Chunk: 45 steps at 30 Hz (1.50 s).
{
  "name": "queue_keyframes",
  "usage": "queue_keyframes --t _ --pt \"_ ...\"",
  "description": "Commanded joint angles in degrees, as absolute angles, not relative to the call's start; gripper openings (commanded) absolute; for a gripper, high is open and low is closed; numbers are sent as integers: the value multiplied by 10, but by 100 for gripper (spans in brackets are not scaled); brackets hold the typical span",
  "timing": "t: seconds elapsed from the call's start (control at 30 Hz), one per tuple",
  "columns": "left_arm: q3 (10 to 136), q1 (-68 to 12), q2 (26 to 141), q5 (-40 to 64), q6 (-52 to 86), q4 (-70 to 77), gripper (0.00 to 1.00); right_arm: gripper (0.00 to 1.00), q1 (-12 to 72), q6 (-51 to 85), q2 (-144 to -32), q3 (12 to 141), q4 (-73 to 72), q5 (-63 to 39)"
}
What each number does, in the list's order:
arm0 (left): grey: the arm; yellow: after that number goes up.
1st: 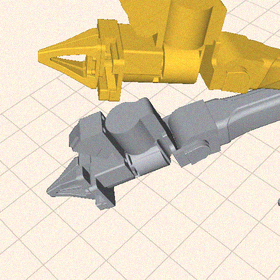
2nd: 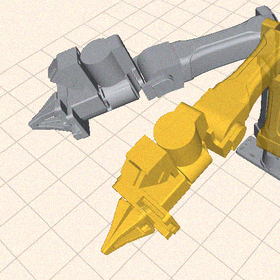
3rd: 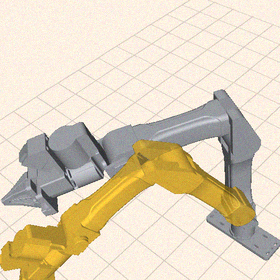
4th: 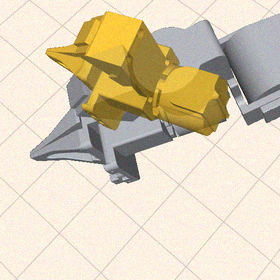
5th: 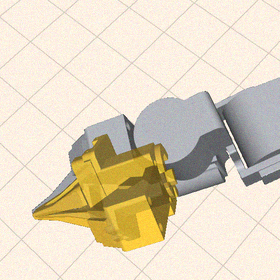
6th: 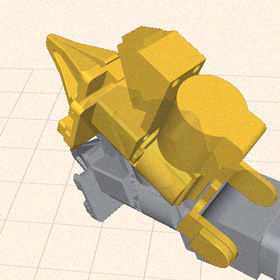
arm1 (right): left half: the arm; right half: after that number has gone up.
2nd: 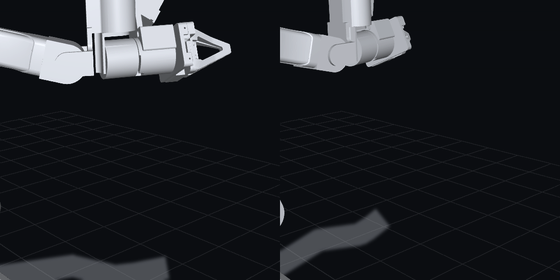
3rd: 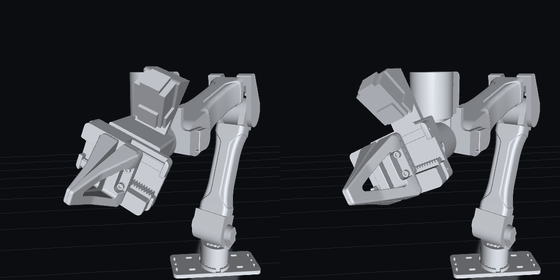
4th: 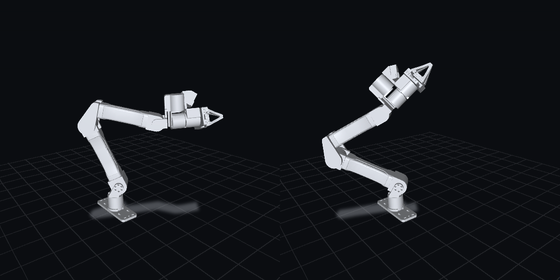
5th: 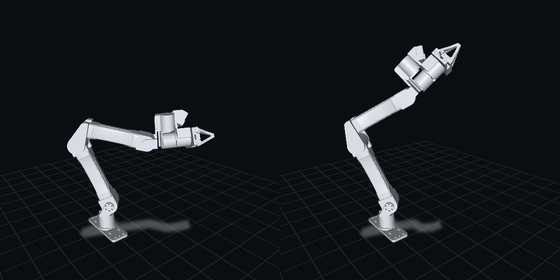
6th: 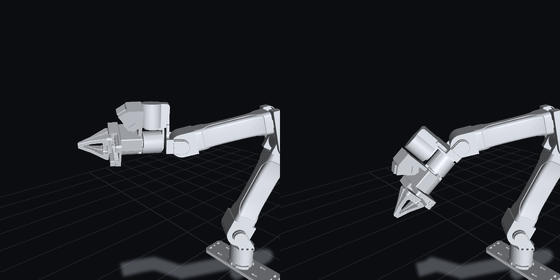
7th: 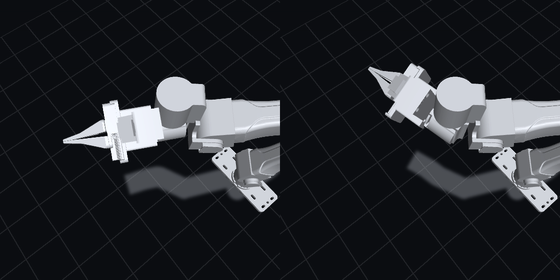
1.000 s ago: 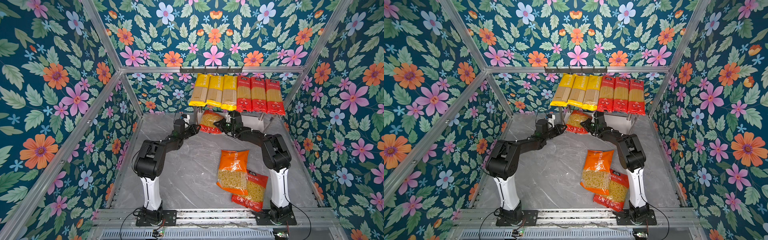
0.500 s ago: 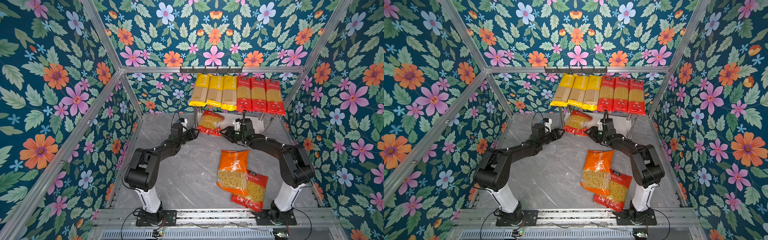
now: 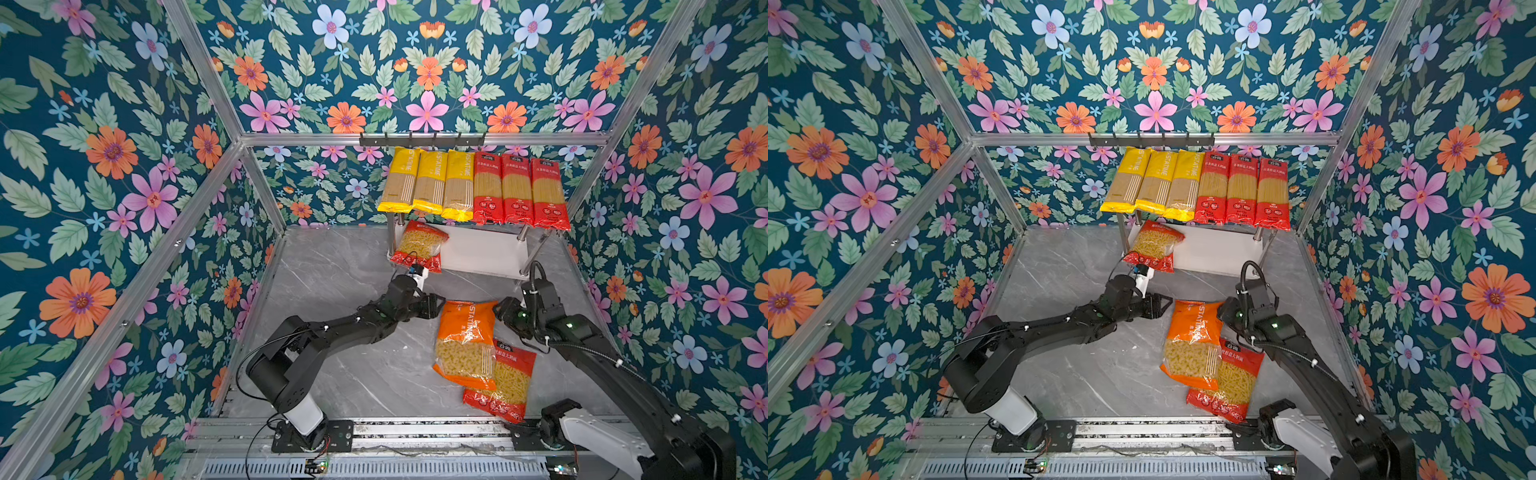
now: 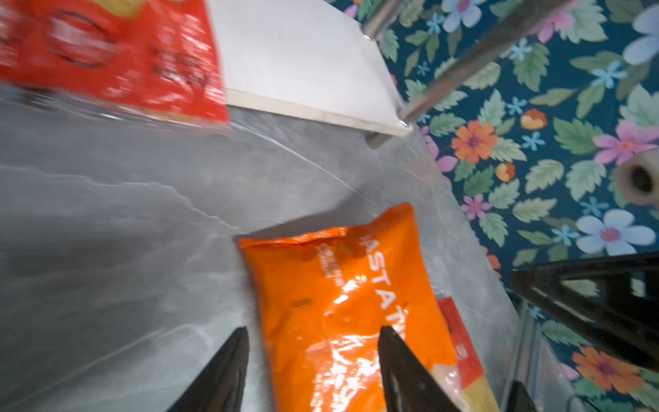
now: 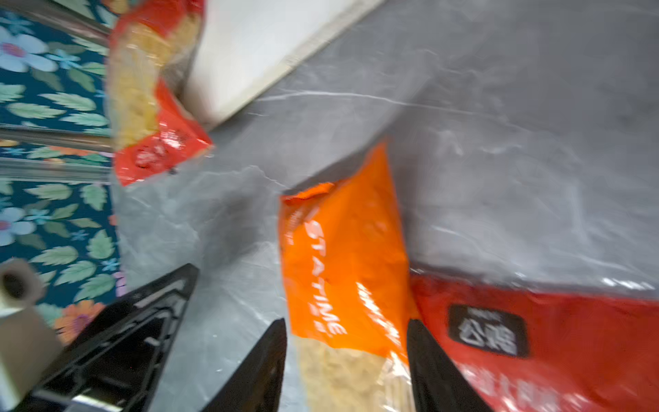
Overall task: Arrange pasta packages on shelves
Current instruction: Move the pasta bag to the center of the table.
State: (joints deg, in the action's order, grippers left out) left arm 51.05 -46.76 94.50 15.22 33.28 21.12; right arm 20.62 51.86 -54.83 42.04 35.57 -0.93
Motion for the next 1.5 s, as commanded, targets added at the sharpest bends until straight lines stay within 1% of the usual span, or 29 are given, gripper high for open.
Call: queue_keyframes --t 0.0,0.07,0.13,0.2,0.27,0.37,0.43,0.5,0.6,0.67,0.73,0.87,1.0,1.17,1.33,1.47 --pt "519 -490 954 146 341 234 60 55 245 569 -537 381 438 -10" --pt "510 -494 956 144 343 234 60 55 290 594 -545 353 379 -6" --pt "493 -495 946 139 345 234 60 52 314 606 -570 342 329 -10" --pt "475 -496 930 128 345 232 60 47 330 597 -617 358 287 -27" --pt "464 -500 919 121 346 228 60 45 353 583 -664 395 276 -33" --pt "455 -507 911 116 350 226 60 43 373 569 -719 433 247 -74" --pt "453 -513 908 113 353 225 60 43 375 572 -724 435 241 -94" --pt "453 -521 906 112 355 224 60 46 374 577 -695 432 286 -67" --pt "466 -537 910 115 350 212 60 59 361 573 -632 439 416 -6" --pt "486 -552 918 122 342 191 60 65 340 577 -581 429 496 20" --pt "501 -568 927 133 338 179 60 73 307 582 -519 407 551 27" --pt "535 -601 954 145 334 132 60 81 249 601 -410 352 630 9" --pt "555 -630 984 157 345 103 61 83 239 615 -363 300 644 -19" --pt "590 -657 1037 173 361 67 62 83 235 617 -371 268 582 -41" --pt "600 -670 1074 168 380 51 64 77 218 609 -399 234 483 -78" --pt "620 -670 1094 147 377 27 65 72 202 597 -428 224 429 -85"
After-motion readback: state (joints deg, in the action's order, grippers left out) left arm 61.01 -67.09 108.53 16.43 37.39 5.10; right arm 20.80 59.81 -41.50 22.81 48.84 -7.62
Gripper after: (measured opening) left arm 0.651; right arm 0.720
